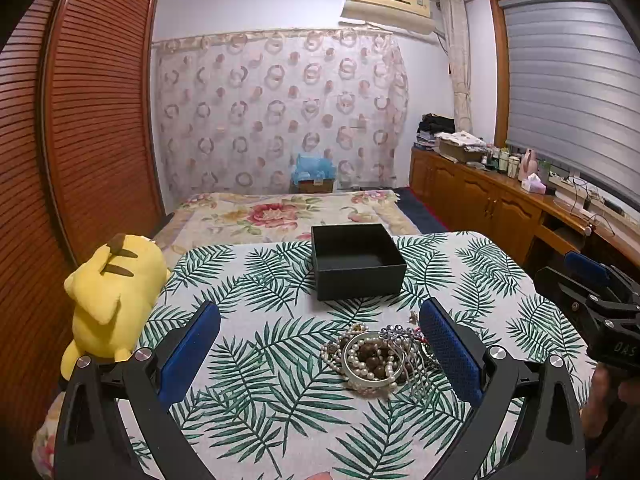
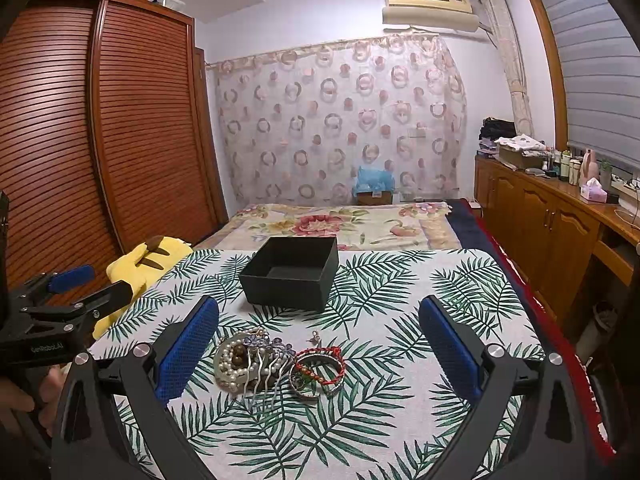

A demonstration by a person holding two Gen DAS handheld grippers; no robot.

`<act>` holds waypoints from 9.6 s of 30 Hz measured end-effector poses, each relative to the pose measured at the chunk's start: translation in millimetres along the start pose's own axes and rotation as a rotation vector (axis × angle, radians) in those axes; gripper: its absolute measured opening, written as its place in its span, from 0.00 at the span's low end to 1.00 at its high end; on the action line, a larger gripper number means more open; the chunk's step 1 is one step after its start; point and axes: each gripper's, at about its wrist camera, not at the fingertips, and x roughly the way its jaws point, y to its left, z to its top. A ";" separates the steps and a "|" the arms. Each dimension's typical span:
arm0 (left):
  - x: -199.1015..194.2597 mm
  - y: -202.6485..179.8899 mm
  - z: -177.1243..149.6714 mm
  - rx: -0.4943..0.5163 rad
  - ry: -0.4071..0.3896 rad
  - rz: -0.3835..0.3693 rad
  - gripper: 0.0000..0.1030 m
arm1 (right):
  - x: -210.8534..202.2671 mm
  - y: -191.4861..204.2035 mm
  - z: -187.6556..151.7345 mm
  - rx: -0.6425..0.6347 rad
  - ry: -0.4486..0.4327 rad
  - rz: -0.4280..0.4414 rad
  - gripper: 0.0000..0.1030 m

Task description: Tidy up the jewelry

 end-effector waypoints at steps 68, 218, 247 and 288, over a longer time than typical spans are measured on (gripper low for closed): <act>149.4 -49.4 -31.1 0.085 0.382 -0.350 0.48 | 84.8 -28.2 -71.6 -0.052 0.296 0.058 0.86; 129.3 8.1 -5.2 0.068 0.202 -0.212 0.57 | 155.7 -9.7 -9.8 -0.182 0.362 0.206 0.29; 145.9 5.6 -57.1 0.038 0.402 -0.289 0.17 | 106.6 -29.9 -86.8 -0.053 0.394 0.161 0.34; 84.1 2.1 4.8 0.083 0.157 -0.222 0.06 | 107.8 -24.5 -86.2 -0.088 0.399 0.150 0.34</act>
